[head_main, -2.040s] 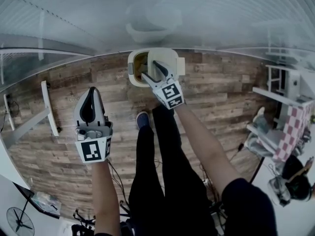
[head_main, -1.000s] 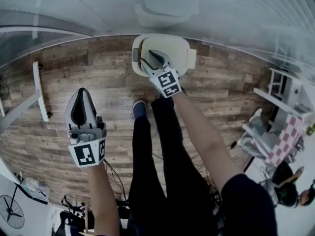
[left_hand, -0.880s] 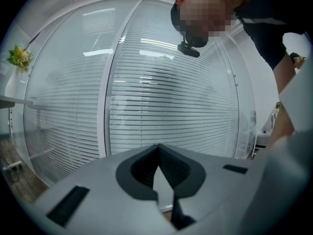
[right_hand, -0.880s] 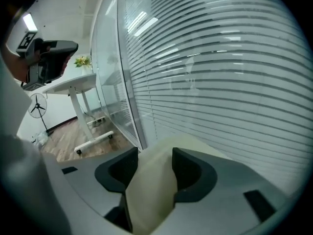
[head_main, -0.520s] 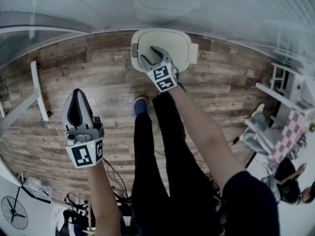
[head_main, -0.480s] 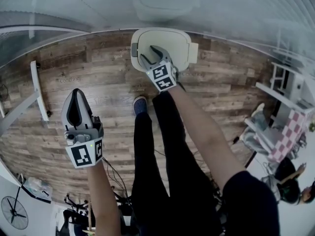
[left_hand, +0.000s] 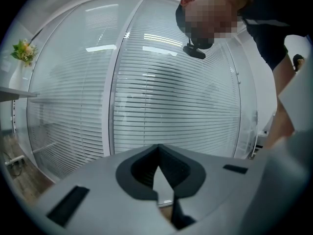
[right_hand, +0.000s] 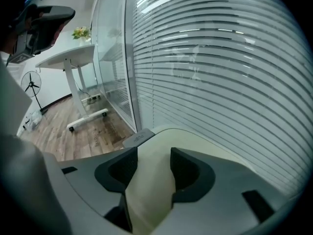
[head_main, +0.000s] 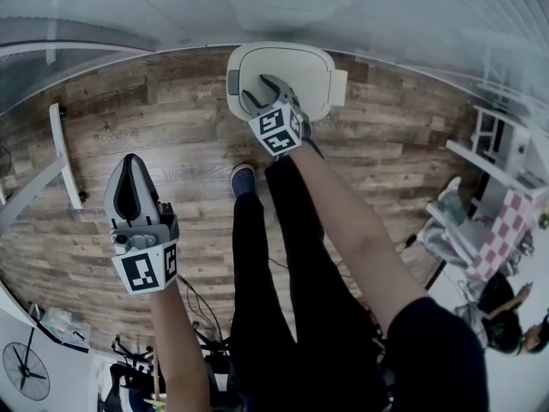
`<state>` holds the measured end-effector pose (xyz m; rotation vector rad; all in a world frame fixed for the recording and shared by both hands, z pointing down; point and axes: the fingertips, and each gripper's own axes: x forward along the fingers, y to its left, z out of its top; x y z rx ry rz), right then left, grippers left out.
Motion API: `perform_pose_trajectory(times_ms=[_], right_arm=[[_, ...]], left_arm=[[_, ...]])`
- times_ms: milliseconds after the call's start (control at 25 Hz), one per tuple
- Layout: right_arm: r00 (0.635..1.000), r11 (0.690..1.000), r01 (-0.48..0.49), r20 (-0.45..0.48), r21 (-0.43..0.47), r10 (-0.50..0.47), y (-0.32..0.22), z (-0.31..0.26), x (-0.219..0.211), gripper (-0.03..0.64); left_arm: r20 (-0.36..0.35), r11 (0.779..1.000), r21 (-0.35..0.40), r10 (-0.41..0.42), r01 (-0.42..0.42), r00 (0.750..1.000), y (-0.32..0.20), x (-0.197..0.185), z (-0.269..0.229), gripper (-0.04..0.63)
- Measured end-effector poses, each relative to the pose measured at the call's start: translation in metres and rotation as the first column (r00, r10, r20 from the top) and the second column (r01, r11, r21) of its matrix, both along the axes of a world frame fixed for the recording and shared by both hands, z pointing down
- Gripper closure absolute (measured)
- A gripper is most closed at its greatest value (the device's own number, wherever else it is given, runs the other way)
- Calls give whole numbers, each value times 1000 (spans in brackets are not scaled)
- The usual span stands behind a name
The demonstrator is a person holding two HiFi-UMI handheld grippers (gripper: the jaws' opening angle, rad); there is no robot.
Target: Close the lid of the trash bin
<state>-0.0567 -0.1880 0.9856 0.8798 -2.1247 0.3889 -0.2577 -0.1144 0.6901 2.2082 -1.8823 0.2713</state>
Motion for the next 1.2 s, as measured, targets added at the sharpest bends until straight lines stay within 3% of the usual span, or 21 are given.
perform_pose_trajectory(times_ms=[400,680,920,1080,1200], right_arm=[[1000,1000,-8,5,-11,8,-1,-2,0,413],[997,999,-11,78,-38,14,1,-11,2,396],[988,997,-59,149,39,52,2,-71,34,391],[968,986,-132,228,99,106,-4,-137,59,388],[956,981,-138,278,138,96,6,-186,71,388]], left_arm=[[4,1000,-5,-9,9,1000,0,-2,1,589],[15,1000,-1,0,0,1000,2,1,-4,589],[13,1000,-2,25,-25,1000,8,14,-23,589],[28,997,-1,71,-71,997,14,22,-40,589],[41,995,-4,101,-101,994,23,26,-58,589]])
